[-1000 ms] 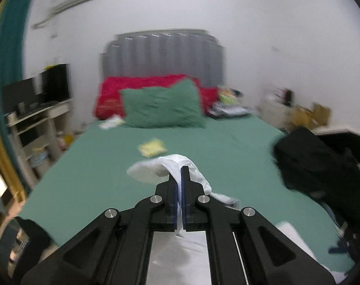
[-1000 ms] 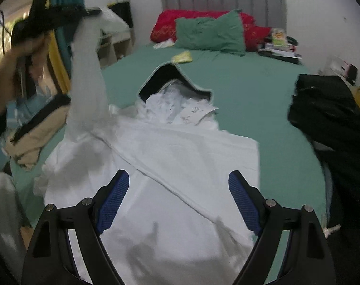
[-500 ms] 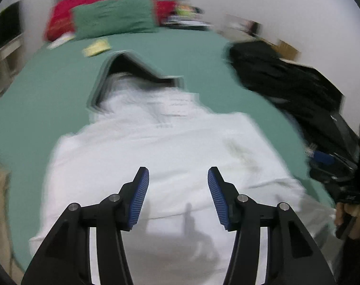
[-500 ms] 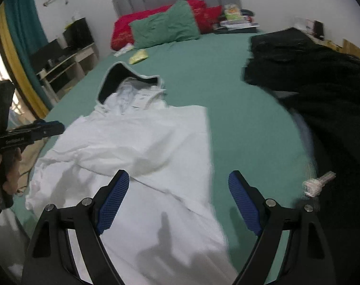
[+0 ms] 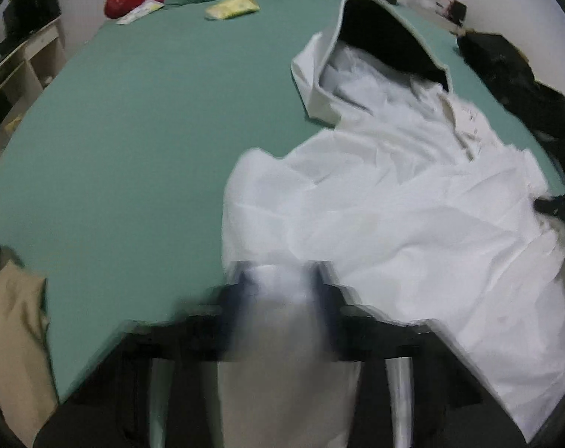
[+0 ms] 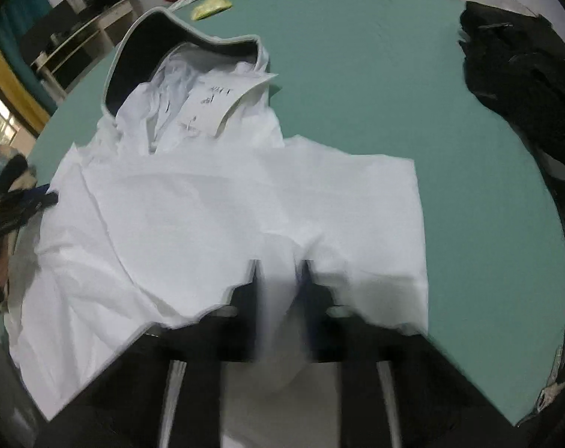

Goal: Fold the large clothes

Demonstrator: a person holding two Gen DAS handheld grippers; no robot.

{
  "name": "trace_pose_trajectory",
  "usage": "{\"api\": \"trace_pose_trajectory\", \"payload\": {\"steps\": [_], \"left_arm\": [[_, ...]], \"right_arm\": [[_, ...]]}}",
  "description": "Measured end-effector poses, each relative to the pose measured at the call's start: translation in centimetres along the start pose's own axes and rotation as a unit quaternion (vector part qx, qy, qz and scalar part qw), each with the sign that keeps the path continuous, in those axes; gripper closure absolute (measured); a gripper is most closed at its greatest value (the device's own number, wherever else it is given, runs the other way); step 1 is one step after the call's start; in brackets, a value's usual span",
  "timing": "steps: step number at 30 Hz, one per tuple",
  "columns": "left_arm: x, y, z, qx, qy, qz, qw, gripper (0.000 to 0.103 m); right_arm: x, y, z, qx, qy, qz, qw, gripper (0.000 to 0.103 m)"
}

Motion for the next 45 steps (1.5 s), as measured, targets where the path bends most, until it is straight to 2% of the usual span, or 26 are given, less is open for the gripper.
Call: {"api": "trace_pose_trajectory", "payload": {"steps": [2,4,5,7,9,10,11,13,14,15,16,17,19,20,21,22,25,29,32,35,37,39,41,42,43,45], "left_arm": [[0.5,0.3,-0.1,0.014,-0.027,-0.003,0.9995,0.1],[1.5,1.1,0.0,0.038,-0.058,-0.015,0.9975,0.1],[2.2,1.6,0.0,0.05,-0.07,-0.016,0.9961,0.1],[3.2,2.5,0.1,0.08,-0.09,-0.008,0.9928,0.1],[3.9,3.1,0.1,0.095,-0.107,-0.025,0.9894,0.1],[4.1,3.5,0.2,0.103,-0.111,-0.033,0.9879,0.1],[3.9,3.6,0.2,0.111,-0.107,-0.038,0.9873,0.1],[2.9,3.6,0.3,0.126,-0.067,-0.04,0.9889,0.098],[2.9,3.7,0.7,0.133,-0.058,-0.044,0.9885,0.087],[3.6,3.5,1.2,0.135,-0.059,-0.042,0.9882,0.067],[4.6,3.0,1.7,0.127,-0.068,-0.035,0.9889,0.059],[5.3,2.2,2.2,0.113,-0.075,-0.031,0.9903,0.056],[5.7,0.2,2.8,0.066,-0.069,-0.022,0.9952,0.056],[5.6,-0.9,3.1,0.044,-0.063,-0.012,0.997,0.056],[5.5,-2.1,3.3,0.021,-0.059,0.001,0.998,0.056],[5.4,-3.1,3.4,-0.001,-0.058,0.007,0.9983,0.056],[4.8,-5.6,3.2,-0.051,-0.063,-0.004,0.9967,0.056],[3.2,-7.2,2.4,-0.057,-0.036,0.033,0.9972,0.056],[3.0,-7.4,2.7,-0.052,-0.03,0.05,0.9969,0.056],[2.0,-7.6,2.8,-0.045,-0.017,0.075,0.996,0.056],[1.7,-8.0,3.3,-0.051,-0.008,0.081,0.9954,0.058],[1.7,-8.4,3.5,-0.058,-0.008,0.082,0.9949,0.06],[1.9,-8.7,3.8,-0.066,-0.008,0.085,0.9942,0.061],[1.8,-8.7,3.8,-0.068,-0.007,0.085,0.994,0.066],[1.7,-8.8,3.8,-0.071,-0.005,0.084,0.9939,0.069],[1.4,-8.6,3.8,-0.07,0.0,0.08,0.9944,0.086]], "right_arm": [[2.1,0.5,0.0,0.012,-0.026,0.001,1.0,0.098],[6.1,1.3,-0.8,0.025,-0.09,-0.018,0.996,0.098],[8.8,1.6,-1.3,0.029,-0.136,-0.025,0.99,0.098],[13.7,2.1,-2.1,0.047,-0.22,-0.037,0.974,0.098],[17.8,2.3,-2.3,0.068,-0.304,-0.043,0.949,0.098],[18.4,2.0,-2.3,0.071,-0.32,-0.041,0.944,0.098],[18.0,1.4,-2.4,0.066,-0.319,-0.036,0.945,0.097],[14.5,-0.5,-2.2,0.046,-0.27,-0.047,0.961,0.097],[12.9,-1.2,-1.8,0.036,-0.249,-0.048,0.967,0.094],[10.1,-2.2,-1.0,0.021,-0.21,-0.039,0.977,0.083],[7.5,-3.0,0.1,0.012,-0.169,-0.025,0.985,0.074],[5.3,-3.5,1.6,0.006,-0.133,-0.018,0.991,0.058],[3.0,-4.2,4.3,-0.003,-0.088,-0.023,0.996,0.052],[2.6,-4.5,5.7,-0.007,-0.075,-0.007,0.997,0.048],[2.7,-4.9,6.8,-0.006,-0.074,0.01,0.997,0.042],[2.9,-5.1,7.2,-0.004,-0.077,0.014,0.997,0.041],[5.0,-5.9,6.5,-0.005,-0.103,0.001,0.995,0.04],[7.0,-5.7,2.0,0.028,-0.125,-0.02,0.992,0.041],[5.9,-4.8,-1.3,0.054,-0.098,-0.031,0.993,0.041],[3.3,-3.1,-4.0,0.098,-0.066,-0.018,0.993,0.042],[2.8,-1.7,-4.4,0.146,-0.058,-0.022,0.987,0.043],[2.9,0.5,-4.3,0.217,-0.059,-0.025,0.974,0.043],[2.1,1.8,-4.5,0.262,-0.038,-0.001,0.964,0.043],[1.4,2.3,-4.5,0.282,-0.022,0.005,0.959,0.044],[0.9,2.7,-4.5,0.295,-0.01,0.005,0.955,0.048],[-0.3,3.0,-4.1,0.323,0.024,0.017,0.946,0.079]]}}
Point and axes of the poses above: each gripper's, at about its wrist camera, not at the fingertips, and x roughly against the way its jaws point, y to its left, z to its underside, the point moved 5 cm from there along -x, roughly the way its jaws point, and after that the axes turned 11 degrees about y, right-handed, at the moved point
